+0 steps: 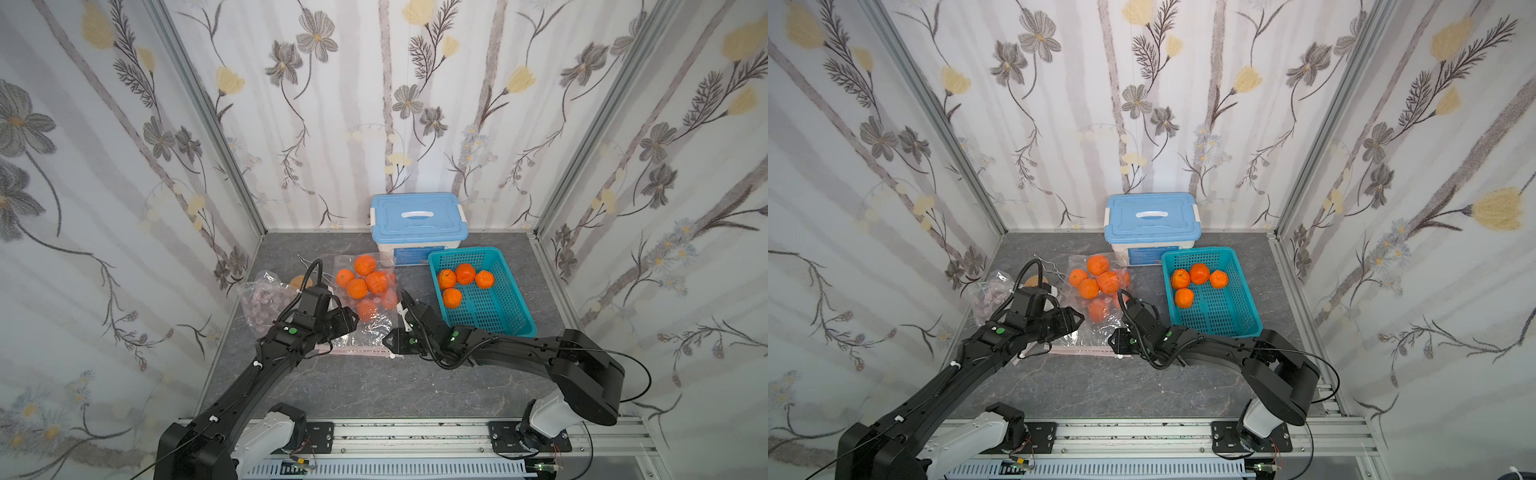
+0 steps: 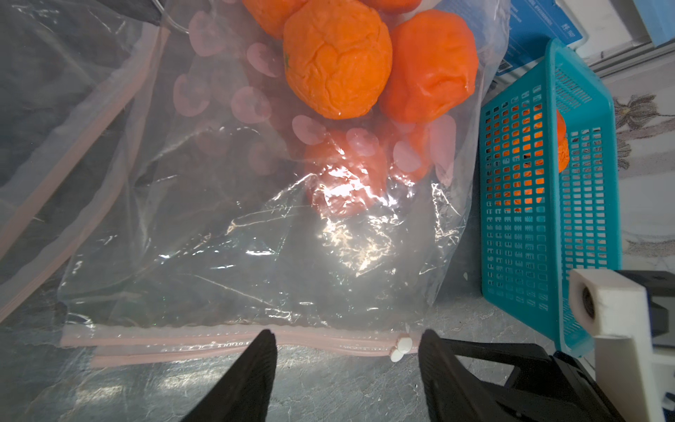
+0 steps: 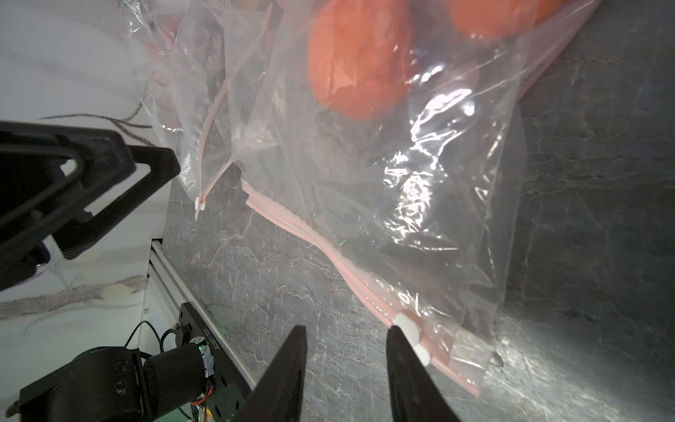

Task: Open the zip-top bag and take out the orange
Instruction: Pick up the zipper food storage bag.

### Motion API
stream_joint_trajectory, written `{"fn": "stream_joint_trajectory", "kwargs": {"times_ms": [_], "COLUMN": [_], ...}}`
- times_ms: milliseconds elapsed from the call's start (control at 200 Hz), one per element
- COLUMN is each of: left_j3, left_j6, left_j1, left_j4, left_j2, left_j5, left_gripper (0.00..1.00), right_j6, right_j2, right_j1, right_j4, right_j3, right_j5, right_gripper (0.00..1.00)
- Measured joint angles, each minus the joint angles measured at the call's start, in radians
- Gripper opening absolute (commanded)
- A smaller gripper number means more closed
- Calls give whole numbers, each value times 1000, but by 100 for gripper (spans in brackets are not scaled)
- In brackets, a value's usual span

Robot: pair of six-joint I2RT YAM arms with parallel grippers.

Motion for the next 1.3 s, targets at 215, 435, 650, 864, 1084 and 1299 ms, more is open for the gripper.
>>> {"fn": "stream_joint_trajectory", "kwargs": {"times_ms": [215, 435, 650, 864, 1084, 1299], "left_j3": [0, 0, 0, -1, -1, -5], "left_j6": [0, 0, 0, 0, 0, 0], "left_j1": [0, 1, 1, 1, 1, 1], "left_j4": [-3, -4, -4, -4, -4, -2], "left_j2": [-3, 2, 5, 6, 7, 9], "left_j5": [2, 4, 5, 8, 9, 16], "left_gripper": [65, 65, 65, 65, 65, 65], "right_j6": [40, 58, 66, 73, 89, 105], "right_j2": [30, 45, 70, 70, 51, 66], "right_j1": [-8, -23, -29, -29, -30, -28], "right_j4": [3, 10, 64, 108, 153, 206], "right_j3": [-22, -49, -61, -61, -78, -74], "right_j5": [13, 27, -5, -53, -93, -138], "right_gripper": [45, 48, 38, 24, 17, 18]}}
